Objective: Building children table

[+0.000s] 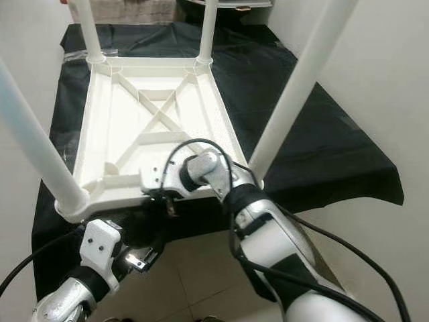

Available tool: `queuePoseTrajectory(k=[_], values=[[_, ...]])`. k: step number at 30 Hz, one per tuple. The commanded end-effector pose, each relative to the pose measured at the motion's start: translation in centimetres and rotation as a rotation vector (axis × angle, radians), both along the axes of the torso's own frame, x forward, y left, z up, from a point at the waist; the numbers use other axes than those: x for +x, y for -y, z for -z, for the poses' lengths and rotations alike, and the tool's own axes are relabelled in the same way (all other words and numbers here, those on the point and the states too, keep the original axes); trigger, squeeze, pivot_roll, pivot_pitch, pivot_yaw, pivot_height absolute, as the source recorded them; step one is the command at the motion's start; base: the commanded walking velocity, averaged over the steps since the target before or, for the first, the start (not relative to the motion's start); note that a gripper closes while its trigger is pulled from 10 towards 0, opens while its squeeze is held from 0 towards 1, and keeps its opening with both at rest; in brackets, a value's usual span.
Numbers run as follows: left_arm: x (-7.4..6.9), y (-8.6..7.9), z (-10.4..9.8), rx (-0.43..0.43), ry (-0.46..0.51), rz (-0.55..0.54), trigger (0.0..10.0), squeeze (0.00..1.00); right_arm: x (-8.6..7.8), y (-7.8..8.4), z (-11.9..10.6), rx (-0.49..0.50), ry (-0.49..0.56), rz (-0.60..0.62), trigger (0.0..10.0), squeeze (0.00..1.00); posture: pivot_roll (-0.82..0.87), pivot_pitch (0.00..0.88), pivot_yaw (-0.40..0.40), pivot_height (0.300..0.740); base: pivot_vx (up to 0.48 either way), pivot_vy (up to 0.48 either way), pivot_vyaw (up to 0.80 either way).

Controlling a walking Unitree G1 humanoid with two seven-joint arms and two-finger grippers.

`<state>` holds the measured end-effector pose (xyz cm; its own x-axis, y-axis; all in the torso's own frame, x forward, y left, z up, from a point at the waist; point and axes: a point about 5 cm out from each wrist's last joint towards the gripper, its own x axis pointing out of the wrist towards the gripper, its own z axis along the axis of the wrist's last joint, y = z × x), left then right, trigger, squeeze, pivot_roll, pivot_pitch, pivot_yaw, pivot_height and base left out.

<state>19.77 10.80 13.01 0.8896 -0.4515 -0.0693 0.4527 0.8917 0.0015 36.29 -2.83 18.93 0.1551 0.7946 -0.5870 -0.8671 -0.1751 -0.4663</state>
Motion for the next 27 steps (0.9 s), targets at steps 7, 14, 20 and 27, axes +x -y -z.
queuePoseTrajectory(k=[7,14,20,27], values=[[-0.2,0.1,0.8,0.004,-0.033,0.004,10.0,0.00,0.4,-0.3,-3.0,0.103,0.153,-0.029,10.0,1.00,0.07,0.162,-0.123,0.740,0.000,0.000,0.00],[-0.2,0.1,0.9,0.006,-0.036,0.006,10.0,0.00,0.5,0.3,-2.7,0.087,0.168,-0.024,10.0,0.00,0.07,0.155,-0.120,0.740,0.000,0.000,0.00],[0.0,0.1,0.9,0.012,-0.032,0.007,10.0,0.00,0.8,1.2,-3.8,0.161,0.110,0.002,10.0,0.00,0.08,0.138,-0.121,0.740,0.000,0.000,0.00],[0.8,-0.3,0.8,0.044,-0.011,-0.024,10.0,0.00,1.7,4.1,-5.4,0.613,0.032,0.324,10.0,0.00,0.08,0.114,-0.107,0.740,0.000,0.000,0.00]])
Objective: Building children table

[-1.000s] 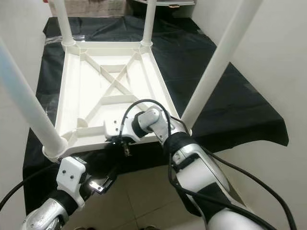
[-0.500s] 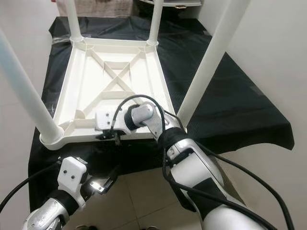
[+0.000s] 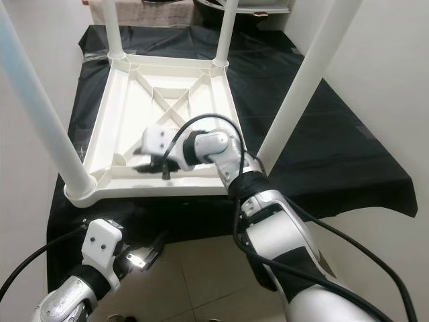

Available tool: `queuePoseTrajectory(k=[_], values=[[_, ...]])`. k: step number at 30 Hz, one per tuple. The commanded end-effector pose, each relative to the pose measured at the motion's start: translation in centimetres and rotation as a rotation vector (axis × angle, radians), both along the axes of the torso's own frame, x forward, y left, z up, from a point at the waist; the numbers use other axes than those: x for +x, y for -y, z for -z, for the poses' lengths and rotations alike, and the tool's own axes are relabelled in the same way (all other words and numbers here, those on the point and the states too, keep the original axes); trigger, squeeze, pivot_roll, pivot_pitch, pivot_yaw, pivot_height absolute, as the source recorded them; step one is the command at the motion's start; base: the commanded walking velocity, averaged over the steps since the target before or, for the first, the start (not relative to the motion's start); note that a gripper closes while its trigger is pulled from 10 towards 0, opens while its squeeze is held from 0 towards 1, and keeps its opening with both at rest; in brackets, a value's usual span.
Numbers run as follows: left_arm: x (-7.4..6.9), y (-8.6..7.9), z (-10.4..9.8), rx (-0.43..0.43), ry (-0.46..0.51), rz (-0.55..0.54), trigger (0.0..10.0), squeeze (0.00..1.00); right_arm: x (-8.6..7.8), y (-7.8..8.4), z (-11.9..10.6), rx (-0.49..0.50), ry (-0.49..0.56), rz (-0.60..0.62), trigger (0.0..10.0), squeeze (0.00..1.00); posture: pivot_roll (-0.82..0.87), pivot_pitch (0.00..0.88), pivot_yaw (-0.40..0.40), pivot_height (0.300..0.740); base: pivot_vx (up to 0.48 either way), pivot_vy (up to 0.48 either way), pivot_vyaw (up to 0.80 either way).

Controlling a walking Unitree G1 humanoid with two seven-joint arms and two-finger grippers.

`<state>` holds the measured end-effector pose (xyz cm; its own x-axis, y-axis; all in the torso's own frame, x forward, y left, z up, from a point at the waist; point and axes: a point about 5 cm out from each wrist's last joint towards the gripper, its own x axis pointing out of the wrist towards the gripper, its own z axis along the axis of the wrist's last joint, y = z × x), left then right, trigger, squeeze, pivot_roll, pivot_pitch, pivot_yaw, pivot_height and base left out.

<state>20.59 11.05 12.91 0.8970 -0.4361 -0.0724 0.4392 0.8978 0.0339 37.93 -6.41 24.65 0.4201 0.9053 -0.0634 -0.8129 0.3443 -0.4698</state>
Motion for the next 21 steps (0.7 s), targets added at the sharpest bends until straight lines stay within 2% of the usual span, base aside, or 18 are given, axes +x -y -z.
queuePoseTrajectory(k=[1,2,5,7,9,10,12,14,15,16,17,18,19,20,21], values=[[0.4,-0.5,0.7,0.036,-0.012,-0.044,10.0,0.00,-0.2,1.2,1.0,0.122,-0.079,0.090,10.0,0.00,0.07,0.107,-0.099,0.740,0.000,0.000,0.00],[0.4,-0.5,0.7,0.036,-0.012,-0.044,10.0,0.00,-0.2,1.2,1.0,0.122,-0.079,0.090,10.0,0.00,0.07,0.107,-0.099,0.740,0.000,0.000,0.00],[2.1,-2.4,0.3,0.095,0.028,-0.147,10.0,0.00,-2.2,2.3,3.3,0.260,-0.077,0.280,10.0,0.00,0.07,0.093,-0.077,0.740,0.000,0.000,0.00],[2.1,-2.4,0.3,0.095,0.028,-0.147,10.0,0.00,-2.2,2.3,3.3,0.260,-0.077,0.280,10.0,0.00,0.07,0.093,-0.077,0.740,0.000,0.000,0.00],[3.0,-2.8,-0.5,0.064,0.062,-0.183,10.0,0.00,-4.0,2.3,4.2,0.364,-0.052,0.332,10.0,0.00,0.07,0.079,-0.059,0.740,0.000,0.000,0.00],[3.0,-2.8,-0.5,0.064,0.062,-0.183,10.0,0.00,-4.0,2.3,4.2,0.364,-0.052,0.332,10.0,0.00,0.07,0.079,-0.059,0.740,0.000,0.000,0.00],[3.7,-2.7,-1.2,0.023,0.087,-0.193,10.0,0.00,-5.6,2.4,5.1,0.413,-0.050,0.347,10.0,0.00,0.07,0.070,-0.057,0.740,0.000,0.000,0.00],[3.7,-2.7,-1.2,0.023,0.087,-0.193,10.0,0.00,-5.6,2.4,5.1,0.413,-0.050,0.347,10.0,0.00,0.07,0.070,-0.057,0.740,0.000,0.000,0.00],[3.8,-2.3,-1.4,0.009,0.094,-0.184,10.0,0.00,-6.6,2.4,5.7,0.426,-0.056,0.353,10.0,0.00,0.08,0.063,-0.052,0.740,0.000,0.000,0.00],[3.8,-2.3,-1.4,0.009,0.094,-0.184,10.0,0.00,-6.6,2.4,5.7,0.426,-0.056,0.353,10.0,0.00,0.08,0.063,-0.052,0.740,0.000,0.000,0.00],[3.8,-1.9,-1.5,0.003,0.095,-0.167,10.0,0.00,-7.5,2.5,6.6,0.462,-0.099,0.370,10.0,0.00,0.08,0.057,-0.049,0.740,0.000,0.000,0.00],[3.8,-1.9,-1.5,0.003,0.095,-0.167,10.0,0.00,-7.5,2.5,6.6,0.462,-0.099,0.370,10.0,0.00,0.08,0.057,-0.049,0.740,0.000,0.000,0.00],[3.7,-1.5,-1.4,0.000,0.092,-0.153,10.0,0.00,-8.6,2.6,7.5,0.484,-0.131,0.396,10.0,0.00,0.08,0.054,-0.047,0.740,0.000,0.000,0.00],[3.7,-1.5,-1.4,0.000,0.092,-0.153,10.0,0.00,-8.6,2.6,7.5,0.484,-0.131,0.396,10.0,0.00,0.08,0.054,-0.047,0.740,0.000,0.000,0.00],[3.6,-1.0,-1.2,0.000,0.089,-0.135,10.0,0.00,-9.8,2.7,8.8,0.479,-0.166,0.429,10.0,0.00,0.08,0.050,-0.043,0.740,0.000,0.000,0.00]])
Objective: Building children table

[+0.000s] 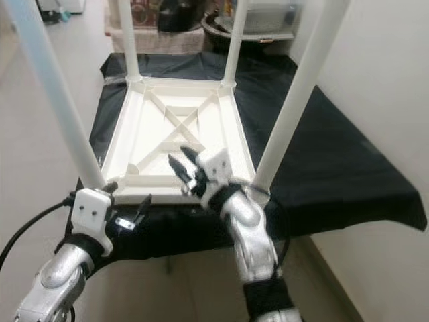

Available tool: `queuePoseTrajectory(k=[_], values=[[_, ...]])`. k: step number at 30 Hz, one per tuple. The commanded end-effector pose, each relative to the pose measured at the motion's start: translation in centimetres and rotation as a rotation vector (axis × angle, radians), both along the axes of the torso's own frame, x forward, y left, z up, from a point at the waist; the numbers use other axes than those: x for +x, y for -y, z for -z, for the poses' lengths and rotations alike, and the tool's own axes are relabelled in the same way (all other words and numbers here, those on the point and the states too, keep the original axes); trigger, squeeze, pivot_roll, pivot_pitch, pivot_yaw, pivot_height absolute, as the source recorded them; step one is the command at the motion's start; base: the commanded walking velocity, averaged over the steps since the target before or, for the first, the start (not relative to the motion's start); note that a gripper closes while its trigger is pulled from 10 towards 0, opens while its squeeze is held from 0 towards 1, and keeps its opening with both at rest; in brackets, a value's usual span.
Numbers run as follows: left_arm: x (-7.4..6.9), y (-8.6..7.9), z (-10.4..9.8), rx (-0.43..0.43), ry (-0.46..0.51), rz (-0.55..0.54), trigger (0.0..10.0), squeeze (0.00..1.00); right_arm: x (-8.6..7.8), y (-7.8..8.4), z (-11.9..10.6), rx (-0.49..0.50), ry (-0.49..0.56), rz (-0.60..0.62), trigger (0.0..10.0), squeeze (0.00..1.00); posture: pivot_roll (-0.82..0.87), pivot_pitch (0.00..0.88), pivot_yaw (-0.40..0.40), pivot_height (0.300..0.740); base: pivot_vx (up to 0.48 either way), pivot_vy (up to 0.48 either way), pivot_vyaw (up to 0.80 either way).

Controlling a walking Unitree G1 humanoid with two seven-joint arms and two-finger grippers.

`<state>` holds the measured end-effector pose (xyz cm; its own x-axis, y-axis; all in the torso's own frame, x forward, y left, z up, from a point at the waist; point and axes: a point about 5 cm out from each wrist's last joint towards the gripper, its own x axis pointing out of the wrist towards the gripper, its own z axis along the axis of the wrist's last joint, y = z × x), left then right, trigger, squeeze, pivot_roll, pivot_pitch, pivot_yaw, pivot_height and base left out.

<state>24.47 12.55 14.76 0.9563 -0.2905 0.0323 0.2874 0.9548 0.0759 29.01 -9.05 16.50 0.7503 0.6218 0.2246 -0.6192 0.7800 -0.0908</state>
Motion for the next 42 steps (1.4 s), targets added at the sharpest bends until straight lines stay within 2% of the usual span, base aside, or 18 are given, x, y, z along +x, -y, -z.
queuePoseTrajectory(k=[1,3,4,5,6,9,10,11,12,13,14,15,17,20,35,40,42], values=[[-0.3,0.5,0.6,-0.001,-0.024,0.022,10.0,0.00,-0.9,0.1,0.7,0.011,-0.028,0.020,10.0,0.00,0.08,0.050,-0.043,0.740,0.000,0.000,0.00],[-0.3,0.5,0.6,-0.001,-0.024,0.022,10.0,0.00,-0.9,0.1,0.7,0.011,-0.028,0.020,10.0,0.00,0.08,0.050,-0.043,0.740,0.000,0.000,0.00],[-0.4,0.9,0.8,0.000,-0.030,0.039,10.0,0.00,-1.8,0.1,1.7,0.013,-0.078,0.043,10.0,0.00,0.08,0.045,-0.039,0.740,0.000,0.000,0.00],[-0.4,0.9,0.8,0.000,-0.030,0.039,10.0,0.00,-1.8,0.1,1.7,0.013,-0.078,0.043,10.0,0.00,0.08,0.045,-0.039,0.740,0.000,0.000,0.00],[-0.4,1.1,1.0,0.014,-0.034,0.047,10.0,0.00,-2.7,0.4,2.5,-0.011,-0.095,0.066,10.0,0.00,0.08,0.040,-0.033,0.740,0.000,0.000,0.00],[-0.4,1.1,1.0,0.014,-0.034,0.047,10.0,0.00,-2.7,0.4,2.5,-0.011,-0.095,0.066,10.0,0.00,0.08,0.040,-0.033,0.740,0.000,0.000,0.00],[-0.5,1.1,1.2,0.034,-0.037,0.048,10.0,0.00,-3.1,1.2,3.0,-0.024,-0.104,0.121,10.0,0.00,0.08,0.039,-0.027,0.740,0.000,0.000,0.00],[-0.5,1.1,1.2,0.034,-0.037,0.048,10.0,0.00,-3.1,1.2,3.0,-0.024,-0.104,0.121,10.0,0.00,0.08,0.039,-0.027,0.740,0.000,0.000,0.00],[-0.6,1.1,1.5,0.047,-0.047,0.045,10.0,0.00,-3.4,2.5,3.3,-0.034,-0.120,0.211,10.0,0.00,0.08,0.035,-0.026,0.740,0.000,0.000,0.00],[-0.6,1.1,1.5,0.047,-0.047,0.045,10.0,0.00,-3.4,2.5,3.3,-0.034,-0.120,0.211,10.0,0.00,0.08,0.035,-0.026,0.740,0.000,0.000,0.00],[-0.9,1.0,1.8,0.054,-0.058,0.041,10.0,0.00,-3.7,3.5,3.4,-0.034,-0.127,0.282,10.0,0.00,0.08,0.034,-0.026,0.740,0.000,0.000,0.00],[-0.9,1.0,1.8,0.054,-0.058,0.041,10.0,0.00,-3.7,3.5,3.4,-0.034,-0.127,0.282,10.0,0.00,0.08,0.034,-0.026,0.740,0.000,0.000,0.00],[-1.2,1.0,2.2,0.059,-0.078,0.040,10.0,0.00,-4.1,4.4,3.3,-0.028,-0.147,0.369,10.0,0.00,0.08,0.030,-0.023,0.740,0.000,-0.152,0.00],[-1.3,1.4,2.8,0.083,-0.100,0.051,10.0,0.00,-4.0,4.5,3.3,0.012,-0.181,0.425,10.0,0.00,0.07,0.022,-0.016,0.740,0.000,-0.392,0.00],[-1.1,1.2,3.0,0.093,-0.099,0.037,10.0,0.00,-4.6,4.6,3.4,-0.029,-0.188,0.379,10.0,0.00,0.08,0.019,-0.017,0.740,0.000,-0.453,0.00],[-1.0,1.1,3.0,0.069,-0.101,0.028,10.0,0.00,-3.6,5.0,2.9,-0.070,-0.175,0.434,10.0,0.00,0.08,0.016,-0.013,0.740,0.000,0.000,0.00],[-1.1,1.2,3.0,0.061,-0.100,0.026,10.0,0.00,-3.1,4.7,2.4,-0.074,-0.148,0.392,10.0,0.00,0.08,0.016,-0.017,0.740,0.000,0.000,0.00]])
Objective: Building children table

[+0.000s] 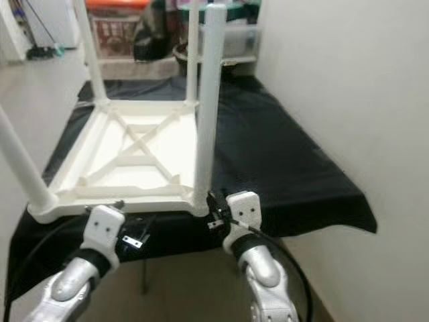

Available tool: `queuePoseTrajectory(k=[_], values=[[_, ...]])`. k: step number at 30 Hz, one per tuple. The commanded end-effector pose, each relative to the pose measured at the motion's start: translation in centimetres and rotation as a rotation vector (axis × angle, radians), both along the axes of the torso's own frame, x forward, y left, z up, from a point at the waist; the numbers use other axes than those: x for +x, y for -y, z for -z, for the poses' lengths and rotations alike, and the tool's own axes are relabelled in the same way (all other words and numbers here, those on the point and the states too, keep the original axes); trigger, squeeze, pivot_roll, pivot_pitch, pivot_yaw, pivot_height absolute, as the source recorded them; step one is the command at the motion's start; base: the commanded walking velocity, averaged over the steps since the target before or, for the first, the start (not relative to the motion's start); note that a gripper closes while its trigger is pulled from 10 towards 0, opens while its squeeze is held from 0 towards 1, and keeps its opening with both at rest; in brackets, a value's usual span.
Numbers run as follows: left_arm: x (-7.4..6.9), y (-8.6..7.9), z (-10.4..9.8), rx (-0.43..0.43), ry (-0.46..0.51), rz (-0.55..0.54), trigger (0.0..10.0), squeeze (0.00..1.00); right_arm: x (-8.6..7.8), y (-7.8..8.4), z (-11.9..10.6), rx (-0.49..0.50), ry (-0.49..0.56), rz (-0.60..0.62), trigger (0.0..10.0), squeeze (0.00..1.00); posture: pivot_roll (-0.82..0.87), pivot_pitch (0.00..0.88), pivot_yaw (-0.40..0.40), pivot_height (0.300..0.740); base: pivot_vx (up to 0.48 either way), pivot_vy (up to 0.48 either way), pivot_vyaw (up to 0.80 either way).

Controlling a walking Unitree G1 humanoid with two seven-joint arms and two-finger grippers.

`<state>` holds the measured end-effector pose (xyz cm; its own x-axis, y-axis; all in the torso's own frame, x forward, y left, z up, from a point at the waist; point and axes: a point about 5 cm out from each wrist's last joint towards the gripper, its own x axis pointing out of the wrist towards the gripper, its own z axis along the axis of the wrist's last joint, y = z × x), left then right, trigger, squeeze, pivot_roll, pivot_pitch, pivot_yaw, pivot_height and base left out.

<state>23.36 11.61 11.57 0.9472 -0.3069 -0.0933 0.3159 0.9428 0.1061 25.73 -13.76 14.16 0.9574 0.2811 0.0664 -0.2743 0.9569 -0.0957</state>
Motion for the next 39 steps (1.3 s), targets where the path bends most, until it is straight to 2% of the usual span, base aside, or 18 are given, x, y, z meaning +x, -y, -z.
queuePoseTrajectory(k=[1,5,6,13,14,15,16,21,28,29,39], values=[[0.0,0.2,-0.2,-0.007,0.010,0.006,10.0,0.00,0.2,0.0,0.0,0.006,-0.007,-0.013,10.0,0.00,0.08,0.016,-0.017,0.740,0.000,0.000,0.00],[0.0,0.3,-0.2,-0.011,0.010,0.005,10.0,0.00,0.5,-0.6,-0.4,0.011,0.008,-0.077,10.0,0.00,0.08,0.015,-0.019,0.740,0.000,0.000,0.00],[-0.1,0.3,-0.2,-0.013,0.009,0.006,10.0,0.00,0.7,-1.1,-0.7,0.035,0.010,-0.117,10.0,1.00,0.09,0.016,-0.024,0.740,0.000,0.000,0.00],[-0.3,0.3,-0.2,-0.016,0.006,0.005,10.0,0.00,0.7,-1.8,-1.2,0.066,0.017,-0.144,10.0,1.00,0.09,0.021,-0.025,0.740,0.000,0.000,0.00],[-0.4,0.3,-0.1,-0.016,0.002,0.005,10.0,0.00,0.7,-2.0,-1.2,0.081,0.011,-0.143,10.0,0.89,0.09,0.020,-0.026,0.740,0.000,0.000,0.00],[-0.4,0.3,-0.1,-0.016,0.002,0.005,10.0,0.00,0.7,-2.0,-1.2,0.081,0.011,-0.143,10.0,0.89,0.09,0.020,-0.026,0.740,0.000,0.000,0.00],[-0.6,0.2,0.0,-0.018,-0.004,0.006,10.0,0.00,0.7,-2.2,-1.5,0.077,0.024,-0.147,10.0,0.00,0.09,0.024,-0.027,0.740,0.000,0.000,0.00],[-0.7,0.3,0.1,-0.019,-0.006,0.007,10.0,0.00,1.0,-2.5,-2.0,0.067,0.038,-0.143,10.0,0.00,0.09,0.029,-0.024,0.740,0.000,0.000,0.00],[-0.7,0.3,0.0,-0.019,-0.006,0.008,10.0,0.00,3.1,-3.5,-3.7,0.086,0.047,-0.119,10.0,0.00,0.10,0.039,-0.020,0.740,0.000,0.000,0.00],[-0.7,0.2,-0.1,-0.018,-0.003,0.004,10.0,0.00,3.7,-4.4,-4.7,0.128,0.056,-0.161,10.0,0.00,0.10,0.054,-0.024,0.740,0.000,0.000,0.00],[-0.7,0.0,-0.2,-0.014,-0.004,-0.005,10.0,0.00,4.7,-6.3,-5.7,0.148,0.061,-0.248,10.0,0.00,0.11,0.070,-0.025,0.740,0.000,0.000,0.00]])
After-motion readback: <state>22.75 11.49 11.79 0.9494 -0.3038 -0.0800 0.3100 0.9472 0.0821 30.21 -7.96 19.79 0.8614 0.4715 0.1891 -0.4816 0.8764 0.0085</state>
